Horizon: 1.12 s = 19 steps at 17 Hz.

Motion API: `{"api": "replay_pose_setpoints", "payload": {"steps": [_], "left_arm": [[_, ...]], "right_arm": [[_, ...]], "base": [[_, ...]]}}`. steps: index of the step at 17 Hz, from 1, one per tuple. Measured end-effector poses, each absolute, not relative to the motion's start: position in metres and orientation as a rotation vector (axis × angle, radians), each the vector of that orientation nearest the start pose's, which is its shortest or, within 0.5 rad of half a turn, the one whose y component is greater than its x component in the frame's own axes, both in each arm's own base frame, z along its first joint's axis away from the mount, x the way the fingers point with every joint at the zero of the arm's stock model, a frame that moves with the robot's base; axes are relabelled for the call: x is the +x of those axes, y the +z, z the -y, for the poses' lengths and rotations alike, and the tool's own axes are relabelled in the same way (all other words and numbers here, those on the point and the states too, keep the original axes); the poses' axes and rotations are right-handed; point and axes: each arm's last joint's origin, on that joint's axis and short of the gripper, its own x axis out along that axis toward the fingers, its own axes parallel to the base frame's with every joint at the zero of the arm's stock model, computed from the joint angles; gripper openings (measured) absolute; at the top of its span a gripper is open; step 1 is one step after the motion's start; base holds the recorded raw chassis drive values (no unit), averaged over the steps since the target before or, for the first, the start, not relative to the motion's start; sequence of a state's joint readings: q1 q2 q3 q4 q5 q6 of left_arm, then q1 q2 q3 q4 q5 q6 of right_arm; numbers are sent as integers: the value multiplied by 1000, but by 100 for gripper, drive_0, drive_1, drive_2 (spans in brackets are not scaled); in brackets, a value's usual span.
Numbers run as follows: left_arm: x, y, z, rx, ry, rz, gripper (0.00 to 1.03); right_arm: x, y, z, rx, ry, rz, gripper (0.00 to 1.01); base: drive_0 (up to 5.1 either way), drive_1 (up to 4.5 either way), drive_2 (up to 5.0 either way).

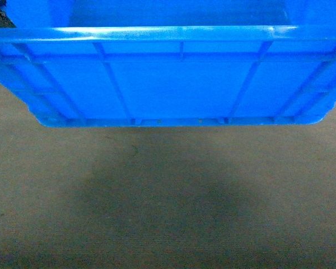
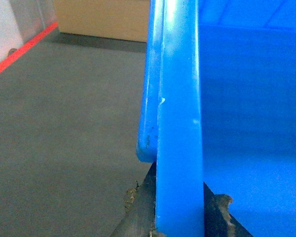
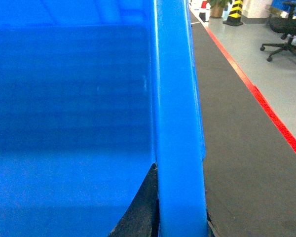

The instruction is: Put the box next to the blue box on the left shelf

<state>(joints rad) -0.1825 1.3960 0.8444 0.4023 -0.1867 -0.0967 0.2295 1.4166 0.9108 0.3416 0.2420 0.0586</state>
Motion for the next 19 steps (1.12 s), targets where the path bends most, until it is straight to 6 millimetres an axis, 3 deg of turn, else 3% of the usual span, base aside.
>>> {"api": "replay_pose_setpoints", "payload": {"steps": [19], "left_arm": [[305,272,51,-69,10,-145,8]], "right_arm": [[310,283,-65,20,-16,-159,10]], "base": [[-148,-148,-148]]}}
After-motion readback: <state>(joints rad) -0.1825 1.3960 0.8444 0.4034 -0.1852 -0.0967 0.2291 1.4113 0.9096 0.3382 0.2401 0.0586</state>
